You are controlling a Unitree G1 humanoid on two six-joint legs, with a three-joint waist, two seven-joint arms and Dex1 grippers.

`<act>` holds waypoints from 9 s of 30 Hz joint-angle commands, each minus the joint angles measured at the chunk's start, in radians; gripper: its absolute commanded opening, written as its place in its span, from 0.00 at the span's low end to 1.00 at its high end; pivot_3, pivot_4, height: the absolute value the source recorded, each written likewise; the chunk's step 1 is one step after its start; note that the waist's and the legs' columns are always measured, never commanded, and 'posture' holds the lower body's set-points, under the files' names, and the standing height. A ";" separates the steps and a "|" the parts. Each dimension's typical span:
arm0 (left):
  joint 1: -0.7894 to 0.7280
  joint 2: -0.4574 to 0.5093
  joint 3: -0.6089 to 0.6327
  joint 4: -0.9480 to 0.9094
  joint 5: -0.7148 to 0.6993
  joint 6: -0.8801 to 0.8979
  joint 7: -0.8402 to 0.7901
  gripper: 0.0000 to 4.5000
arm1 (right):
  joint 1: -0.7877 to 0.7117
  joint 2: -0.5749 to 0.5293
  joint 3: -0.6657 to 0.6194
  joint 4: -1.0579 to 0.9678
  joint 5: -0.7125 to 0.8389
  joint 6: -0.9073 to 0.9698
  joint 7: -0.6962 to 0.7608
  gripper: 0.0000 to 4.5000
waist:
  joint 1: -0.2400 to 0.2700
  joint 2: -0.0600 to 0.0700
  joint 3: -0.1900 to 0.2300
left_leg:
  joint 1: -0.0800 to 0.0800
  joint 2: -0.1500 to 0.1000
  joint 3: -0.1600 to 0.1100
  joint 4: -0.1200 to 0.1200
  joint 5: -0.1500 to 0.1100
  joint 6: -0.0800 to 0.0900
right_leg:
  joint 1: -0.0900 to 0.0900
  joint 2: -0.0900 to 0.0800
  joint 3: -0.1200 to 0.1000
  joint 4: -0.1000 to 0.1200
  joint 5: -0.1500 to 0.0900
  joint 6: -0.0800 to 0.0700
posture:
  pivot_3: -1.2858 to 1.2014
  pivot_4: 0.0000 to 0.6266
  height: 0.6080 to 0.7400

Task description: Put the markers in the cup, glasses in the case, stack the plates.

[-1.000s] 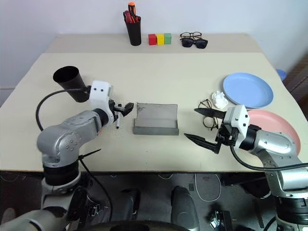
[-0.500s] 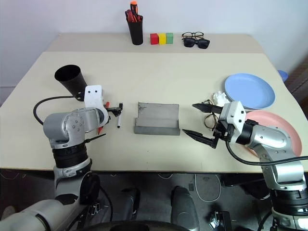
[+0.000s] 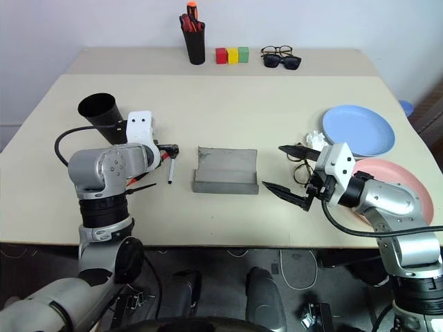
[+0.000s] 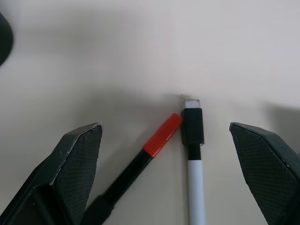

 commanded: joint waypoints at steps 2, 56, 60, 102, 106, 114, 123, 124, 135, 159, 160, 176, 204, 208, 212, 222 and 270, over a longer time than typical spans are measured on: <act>-0.002 0.058 -0.068 -0.071 -0.019 0.024 -0.067 0.99 | 0.005 -0.008 -0.033 -0.037 0.009 -0.009 -0.012 0.99 | -0.001 0.000 0.000 | 0.000 0.000 0.000 0.000 0.000 0.000 | 0.000 0.000 0.000 0.000 0.000 0.000 | 0.52 0.24 1.00; -0.109 0.432 -0.401 0.128 -0.077 -0.054 -0.507 0.01 | 0.046 -0.002 -0.050 -0.044 -0.006 -0.013 -0.081 1.00 | -0.004 -0.001 0.001 | 0.002 0.000 0.000 0.001 0.001 -0.002 | -0.003 0.000 0.002 0.011 -0.002 0.002 | 0.52 0.24 1.00; -0.081 0.405 -0.290 -0.072 -0.070 -0.233 -0.473 0.01 | 0.015 -0.002 -0.051 -0.010 -0.006 -0.018 -0.077 1.00 | -0.003 -0.001 0.003 | 0.002 0.000 0.000 0.002 0.001 -0.002 | -0.003 0.000 0.002 0.011 -0.001 0.001 | 0.52 0.24 1.00; -0.097 0.324 -0.067 0.737 0.360 -1.673 0.227 0.01 | -0.324 0.244 0.095 0.179 0.056 -0.065 -0.012 1.00 | -0.002 -0.002 0.003 | 0.003 0.000 0.000 0.001 0.002 -0.003 | -0.003 0.000 0.002 0.012 0.000 0.000 | 0.52 0.24 1.00; -0.111 0.312 -0.072 0.786 0.348 -1.712 0.224 0.01 | -0.317 0.241 0.090 0.168 0.054 -0.062 -0.020 1.00 | -0.002 -0.002 0.003 | 0.003 0.000 0.000 0.001 0.002 -0.003 | -0.003 0.000 0.002 0.012 0.001 0.000 | 0.52 0.24 1.00; -0.063 0.287 -0.068 0.783 0.329 -1.746 0.198 0.01 | -0.306 0.235 0.085 0.150 0.057 -0.054 -0.038 1.00 | -0.003 -0.002 0.003 | 0.003 0.000 0.000 0.001 0.002 -0.003 | -0.003 0.000 0.002 0.012 0.001 0.000 | 0.52 0.24 1.00; 0.031 0.237 -0.035 0.555 0.225 -1.668 0.124 0.59 | -0.305 0.222 0.075 0.162 0.054 -0.055 -0.040 1.00 | -0.002 -0.002 0.003 | 0.003 0.000 0.000 0.001 0.002 -0.004 | -0.003 0.000 0.002 0.012 0.001 0.000 | 0.52 0.24 1.00; 0.033 0.224 -0.031 0.510 0.202 -1.641 0.110 0.59 | -0.305 0.220 0.072 0.165 0.053 -0.056 -0.043 1.00 | -0.001 -0.002 0.003 | 0.003 0.000 0.000 0.001 0.002 -0.004 | -0.003 0.000 0.002 0.012 0.001 0.000 | 0.52 0.24 1.00; -0.049 0.057 -0.019 -0.012 -0.276 -0.143 0.041 0.59 | -0.188 0.140 -0.011 0.107 0.072 -0.027 -0.048 1.00 | -0.010 -0.002 0.003 | 0.003 -0.001 -0.001 0.001 0.002 -0.003 | -0.002 0.000 0.002 0.013 -0.001 0.002 | 0.52 0.24 1.00; -0.188 0.101 -0.105 0.263 -0.091 0.113 0.009 0.59 | -0.060 0.136 -0.059 -0.007 0.074 -0.025 -0.137 1.00 | -0.003 -0.003 0.004 | 0.003 0.000 -0.001 0.001 0.003 -0.005 | -0.002 0.001 0.002 0.011 -0.001 0.002 | 0.52 0.24 1.00; -0.199 0.100 -0.112 0.292 -0.086 0.103 -0.002 0.59 | -0.062 0.137 -0.057 -0.008 0.074 -0.025 -0.139 1.00 | -0.004 -0.003 0.004 | 0.003 0.000 -0.001 0.001 0.003 -0.005 | -0.002 0.001 0.002 0.011 -0.001 0.002 | 0.52 0.24 1.00; -0.331 0.085 -0.126 0.681 0.002 -0.109 -0.073 0.31 | -0.039 0.133 -0.065 -0.025 0.071 -0.030 -0.157 1.00 | -0.002 -0.003 0.004 | 0.004 0.000 -0.001 0.001 0.004 -0.006 | -0.001 0.001 0.002 0.012 -0.002 0.004 | 0.52 0.24 1.00; -0.026 0.281 -0.060 0.080 0.313 -1.214 0.093 0.00 | -0.272 0.262 0.104 0.149 0.083 -0.055 -0.067 1.00 | 0.000 -0.004 0.008 | 0.001 0.000 0.000 0.000 0.005 -0.008 | -0.006 0.001 0.003 0.011 0.001 -0.001 | 0.52 0.24 1.00; 0.013 0.324 -0.045 0.158 0.359 -1.361 0.128 0.00 | -0.298 0.286 0.123 0.182 0.067 -0.070 -0.057 1.00 | 0.001 -0.004 0.008 | 0.000 0.000 -0.001 0.000 0.005 -0.008 | -0.006 0.001 0.002 0.011 0.001 -0.001 | 0.52 0.24 1.00; 0.011 0.346 -0.055 0.280 0.398 -1.487 0.156 0.00 | -0.314 0.299 0.133 0.198 0.060 -0.074 -0.049 1.00 | -0.001 -0.004 0.008 | 0.000 0.000 -0.001 0.000 0.005 -0.008 | -0.006 0.001 0.002 0.012 0.001 -0.001 | 0.52 0.24 1.00; -0.048 0.345 -0.058 0.661 0.411 -1.737 0.235 0.00 | -0.307 0.294 0.122 0.182 0.056 -0.064 -0.053 1.00 | -0.003 -0.004 0.008 | 0.001 0.000 -0.001 0.000 0.005 -0.008 | -0.006 0.001 0.002 0.013 0.001 -0.001 | 0.52 0.24 1.00; -0.093 0.366 -0.495 0.220 -0.196 -0.799 -0.960 0.76 | 0.148 0.098 -0.145 -0.133 0.127 0.084 -0.118 1.00 | -0.015 -0.001 0.009 | 0.001 0.000 0.000 -0.002 0.003 -0.005 | -0.006 0.001 0.002 0.012 0.000 0.000 | 0.52 0.24 1.00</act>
